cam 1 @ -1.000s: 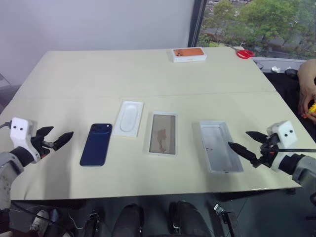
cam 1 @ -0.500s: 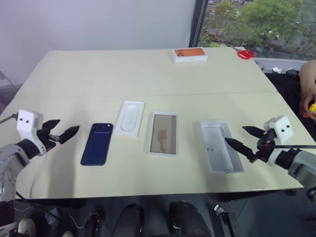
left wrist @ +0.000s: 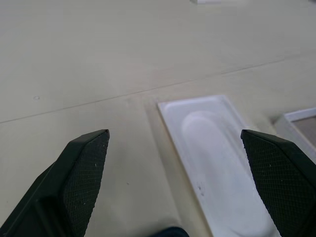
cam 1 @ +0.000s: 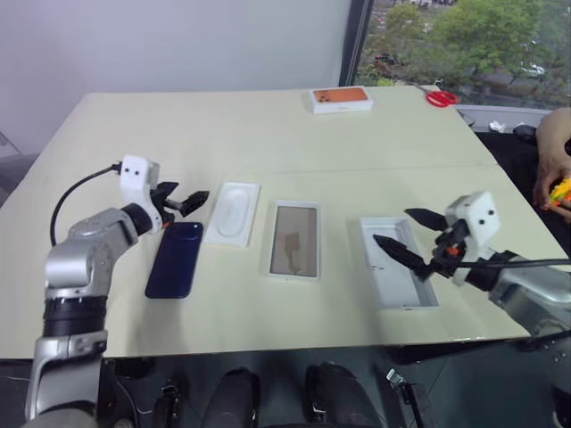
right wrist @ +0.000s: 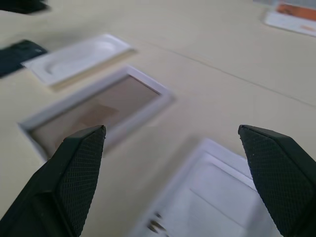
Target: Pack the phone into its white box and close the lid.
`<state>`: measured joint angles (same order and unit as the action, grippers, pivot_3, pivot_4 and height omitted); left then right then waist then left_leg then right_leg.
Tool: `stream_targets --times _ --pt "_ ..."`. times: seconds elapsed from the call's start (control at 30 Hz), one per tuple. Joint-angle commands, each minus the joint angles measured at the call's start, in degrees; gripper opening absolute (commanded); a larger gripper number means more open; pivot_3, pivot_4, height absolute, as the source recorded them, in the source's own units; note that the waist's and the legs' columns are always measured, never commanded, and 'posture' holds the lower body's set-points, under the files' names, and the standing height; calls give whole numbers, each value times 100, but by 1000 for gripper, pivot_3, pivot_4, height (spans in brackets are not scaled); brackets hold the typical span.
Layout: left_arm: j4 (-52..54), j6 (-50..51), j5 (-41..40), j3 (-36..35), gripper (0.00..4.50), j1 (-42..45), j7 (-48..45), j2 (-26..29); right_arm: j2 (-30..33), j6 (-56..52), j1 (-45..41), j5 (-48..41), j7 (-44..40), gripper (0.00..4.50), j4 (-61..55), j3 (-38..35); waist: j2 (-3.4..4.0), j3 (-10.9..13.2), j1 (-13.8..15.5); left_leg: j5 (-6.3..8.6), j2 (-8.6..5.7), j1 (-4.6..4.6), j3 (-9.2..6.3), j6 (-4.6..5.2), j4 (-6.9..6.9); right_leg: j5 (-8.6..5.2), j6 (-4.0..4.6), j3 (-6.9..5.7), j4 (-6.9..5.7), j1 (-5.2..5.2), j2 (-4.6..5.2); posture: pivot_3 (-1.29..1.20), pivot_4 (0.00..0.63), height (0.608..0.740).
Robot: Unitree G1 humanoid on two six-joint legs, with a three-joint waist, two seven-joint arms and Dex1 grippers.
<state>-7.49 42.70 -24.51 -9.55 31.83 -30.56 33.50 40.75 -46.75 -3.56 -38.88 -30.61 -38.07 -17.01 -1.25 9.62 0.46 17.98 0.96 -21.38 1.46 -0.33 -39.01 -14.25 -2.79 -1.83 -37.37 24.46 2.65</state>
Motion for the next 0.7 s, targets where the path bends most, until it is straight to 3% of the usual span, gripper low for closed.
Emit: stream_targets --times 0.03,0.13,0.4,0.53,0.7 --pt "-324 874 -63 11 4479 604 307 -133 -104 -32 -28 -124 163 4493 -353 143 -3 2 11 0 -1 0 0 0 -1 0 -1 0 0 -1 1 0 150 740" --pt "-1143 1872 -13 137 4479 1338 391 -180 -178 -85 101 -184 331 4493 -569 170 -12 7 38 0 -5 -11 -8 0 -13 3 -6 -7 0 -1 2 0 150 740" --pt "-2226 3013 -39 407 4479 2321 234 -583 -164 -121 370 -454 475 4493 -871 86 -14 8 14 0 -8 -11 -4 1 -13 3 -13 -3 8 -2 5 0 150 740" --pt "-2599 3251 152 485 4479 2563 417 -761 -128 -117 406 -514 531 4493 -882 -5 -15 9 10 0 -7 -7 -4 1 -13 2 -13 -3 5 -2 3 0 150 740" --pt "-2985 3378 133 95 4479 2757 688 -1085 -103 -112 579 -552 598 4493 -985 -32 -14 8 32 0 -8 -7 -5 0 -13 3 -13 -3 4 -3 6 0 150 740"
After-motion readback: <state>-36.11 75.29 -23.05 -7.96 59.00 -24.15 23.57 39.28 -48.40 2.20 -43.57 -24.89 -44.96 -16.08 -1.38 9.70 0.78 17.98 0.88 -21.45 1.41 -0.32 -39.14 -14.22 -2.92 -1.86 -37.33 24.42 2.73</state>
